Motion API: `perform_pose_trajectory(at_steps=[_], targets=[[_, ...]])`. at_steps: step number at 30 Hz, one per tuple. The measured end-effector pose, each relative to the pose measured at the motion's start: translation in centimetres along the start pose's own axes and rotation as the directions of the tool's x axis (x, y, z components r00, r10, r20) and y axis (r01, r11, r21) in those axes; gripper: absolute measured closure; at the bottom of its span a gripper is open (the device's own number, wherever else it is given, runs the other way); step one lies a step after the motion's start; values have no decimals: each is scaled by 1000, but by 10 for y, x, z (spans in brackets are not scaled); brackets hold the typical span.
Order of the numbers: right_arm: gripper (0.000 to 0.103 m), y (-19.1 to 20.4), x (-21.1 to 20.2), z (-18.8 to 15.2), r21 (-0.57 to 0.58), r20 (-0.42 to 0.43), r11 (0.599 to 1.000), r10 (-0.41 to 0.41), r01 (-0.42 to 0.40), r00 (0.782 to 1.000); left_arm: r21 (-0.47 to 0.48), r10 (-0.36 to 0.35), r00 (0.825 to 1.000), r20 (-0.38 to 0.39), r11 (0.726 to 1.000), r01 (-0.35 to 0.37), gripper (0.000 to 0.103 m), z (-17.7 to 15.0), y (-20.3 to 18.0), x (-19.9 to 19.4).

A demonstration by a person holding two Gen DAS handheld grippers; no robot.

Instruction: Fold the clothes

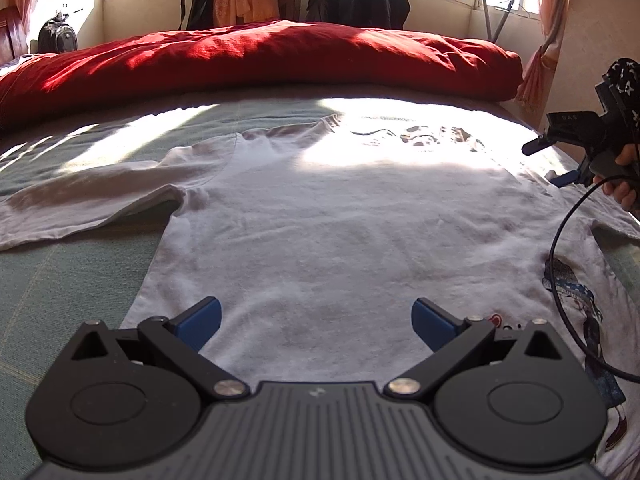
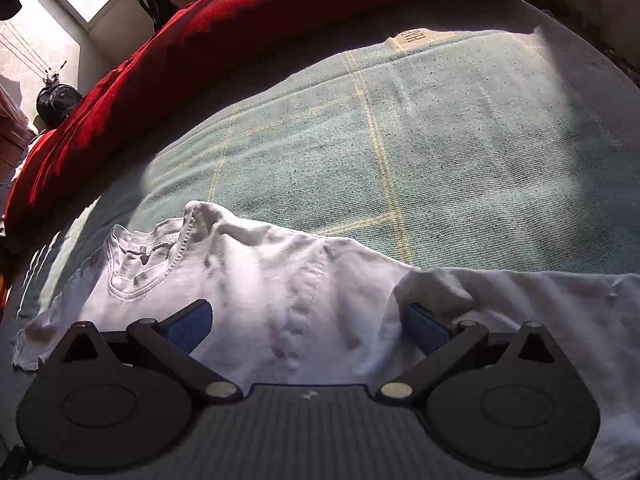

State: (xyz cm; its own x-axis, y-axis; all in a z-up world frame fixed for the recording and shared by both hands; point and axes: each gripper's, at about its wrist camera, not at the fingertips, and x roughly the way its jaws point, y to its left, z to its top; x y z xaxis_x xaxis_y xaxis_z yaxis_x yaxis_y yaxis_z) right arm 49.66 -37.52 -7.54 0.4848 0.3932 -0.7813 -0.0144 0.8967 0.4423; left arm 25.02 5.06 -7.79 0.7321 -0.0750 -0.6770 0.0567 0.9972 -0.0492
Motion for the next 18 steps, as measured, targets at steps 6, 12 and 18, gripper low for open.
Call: perform_pose_trajectory(at_steps=[6, 12, 18], targets=[[0, 1, 5, 15, -26, 27, 998, -54, 55, 998, 45, 5, 1000, -29, 999, -4, 2, 6, -2, 5], [0, 15, -32, -11, -74, -60, 997, 18, -22, 998, 159, -97, 991, -92, 981, 110, 2, 15, -18, 4], [0, 4, -40, -62, -70, -161, 997, 4, -15, 987, 243, -151, 981, -118, 954, 176, 2, 14, -37, -8]])
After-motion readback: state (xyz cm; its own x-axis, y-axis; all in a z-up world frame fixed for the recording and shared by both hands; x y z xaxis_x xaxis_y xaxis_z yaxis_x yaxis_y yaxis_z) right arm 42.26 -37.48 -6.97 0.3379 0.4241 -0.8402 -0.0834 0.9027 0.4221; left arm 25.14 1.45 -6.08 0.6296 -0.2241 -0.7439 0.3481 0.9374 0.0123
